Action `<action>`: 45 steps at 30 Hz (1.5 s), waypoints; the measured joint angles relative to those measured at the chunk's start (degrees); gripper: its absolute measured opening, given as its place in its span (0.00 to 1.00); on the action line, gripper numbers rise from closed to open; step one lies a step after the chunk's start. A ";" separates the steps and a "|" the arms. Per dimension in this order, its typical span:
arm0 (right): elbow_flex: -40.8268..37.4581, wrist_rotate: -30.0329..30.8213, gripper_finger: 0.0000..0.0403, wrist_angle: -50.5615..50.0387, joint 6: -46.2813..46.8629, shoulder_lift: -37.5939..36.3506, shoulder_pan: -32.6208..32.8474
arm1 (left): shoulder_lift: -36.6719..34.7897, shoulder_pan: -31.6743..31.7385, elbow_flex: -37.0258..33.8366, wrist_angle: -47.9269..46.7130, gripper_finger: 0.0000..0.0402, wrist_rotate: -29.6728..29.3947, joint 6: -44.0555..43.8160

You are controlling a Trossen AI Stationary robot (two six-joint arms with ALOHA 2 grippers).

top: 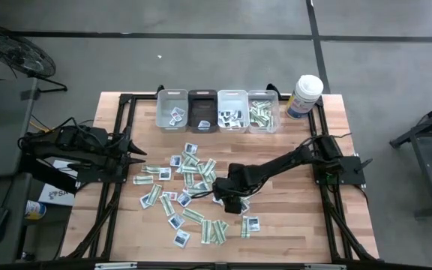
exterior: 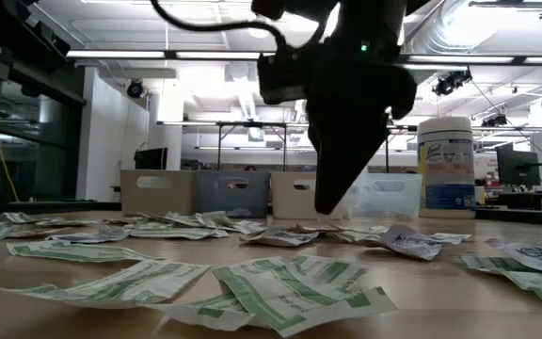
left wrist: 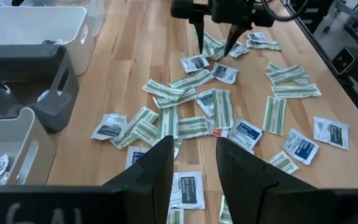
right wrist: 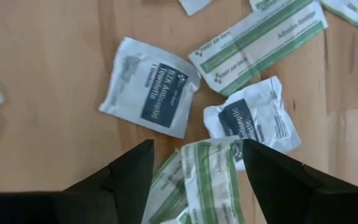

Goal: Pick & Place First Aid Supplies
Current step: Put the green bandage into the transparent bin

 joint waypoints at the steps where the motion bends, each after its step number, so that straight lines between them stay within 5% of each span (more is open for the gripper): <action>1: -0.02 0.15 0.59 -0.18 -0.13 0.28 0.07 | 0.00 0.00 0.00 -0.06 0.30 0.00 0.00; 5: -0.02 2.08 0.59 0.29 -1.08 1.48 1.40 | 0.00 -0.01 0.00 -1.01 0.30 -0.02 0.00; 16: -0.02 19.77 0.59 -2.35 10.70 2.38 5.65 | -0.02 -0.02 0.00 -2.67 0.30 -0.29 0.42; 45: 0.15 22.01 0.45 -1.30 13.98 5.43 7.61 | -0.02 0.00 0.00 -3.08 0.30 -0.17 1.49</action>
